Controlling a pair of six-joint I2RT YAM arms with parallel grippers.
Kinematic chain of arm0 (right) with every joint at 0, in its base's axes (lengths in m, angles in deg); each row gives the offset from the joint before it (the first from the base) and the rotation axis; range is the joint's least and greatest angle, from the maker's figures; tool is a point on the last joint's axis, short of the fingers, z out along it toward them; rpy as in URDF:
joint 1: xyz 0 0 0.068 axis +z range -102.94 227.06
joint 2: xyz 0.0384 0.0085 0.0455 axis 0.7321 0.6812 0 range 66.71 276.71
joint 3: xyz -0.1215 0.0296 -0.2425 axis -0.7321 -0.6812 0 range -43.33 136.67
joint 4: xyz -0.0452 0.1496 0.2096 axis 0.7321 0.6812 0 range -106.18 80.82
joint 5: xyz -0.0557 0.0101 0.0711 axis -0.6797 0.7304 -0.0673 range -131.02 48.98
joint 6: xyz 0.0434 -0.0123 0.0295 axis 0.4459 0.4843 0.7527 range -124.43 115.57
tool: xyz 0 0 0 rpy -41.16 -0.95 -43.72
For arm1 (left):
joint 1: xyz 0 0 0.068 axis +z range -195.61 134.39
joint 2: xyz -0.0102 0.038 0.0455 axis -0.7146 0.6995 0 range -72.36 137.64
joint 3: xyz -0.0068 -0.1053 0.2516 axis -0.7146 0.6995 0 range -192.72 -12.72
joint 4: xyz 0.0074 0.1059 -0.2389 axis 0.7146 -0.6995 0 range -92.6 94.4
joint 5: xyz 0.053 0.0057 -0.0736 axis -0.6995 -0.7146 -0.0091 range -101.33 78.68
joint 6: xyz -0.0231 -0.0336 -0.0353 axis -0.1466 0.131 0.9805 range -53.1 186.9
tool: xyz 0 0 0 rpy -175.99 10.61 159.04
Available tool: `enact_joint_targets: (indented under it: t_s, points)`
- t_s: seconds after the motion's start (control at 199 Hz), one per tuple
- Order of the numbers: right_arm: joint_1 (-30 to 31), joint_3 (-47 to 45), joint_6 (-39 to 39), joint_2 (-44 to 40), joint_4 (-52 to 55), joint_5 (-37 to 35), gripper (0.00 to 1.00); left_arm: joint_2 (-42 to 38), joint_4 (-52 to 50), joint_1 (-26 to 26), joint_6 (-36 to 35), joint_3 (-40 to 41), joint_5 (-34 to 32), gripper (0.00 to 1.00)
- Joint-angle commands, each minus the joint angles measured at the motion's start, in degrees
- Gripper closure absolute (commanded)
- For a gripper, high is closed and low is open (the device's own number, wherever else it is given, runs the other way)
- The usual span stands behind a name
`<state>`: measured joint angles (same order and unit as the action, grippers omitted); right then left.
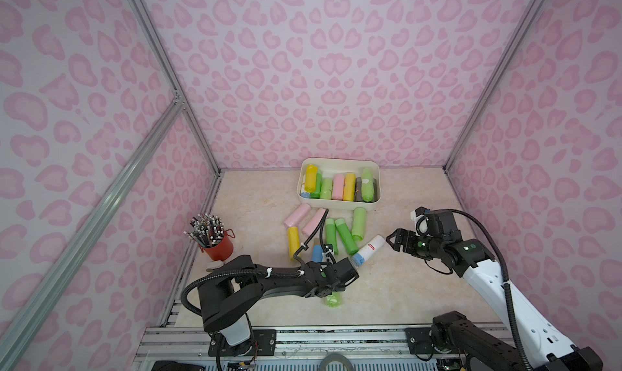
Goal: Put the roll of trash bags into the storage box
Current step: Pick up the roll of trash bags from the center of the board.
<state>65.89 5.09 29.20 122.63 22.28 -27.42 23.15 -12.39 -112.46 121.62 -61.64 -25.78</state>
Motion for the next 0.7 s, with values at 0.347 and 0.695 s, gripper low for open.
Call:
enact_joint_targets:
  t_s: [0.347, 0.695]
  points:
    - [-0.02, -0.08, 1.33, 0.24, -1.0, 0.43, 0.09, 2.45, -4.82, -1.52, -1.67, -4.84, -3.08, 0.64]
    - [-0.01, -0.48, 1.1, 0.42, -1.24, 2.7, 0.09, -2.8, -3.74, -0.88, -1.54, -4.85, -4.75, 0.65]
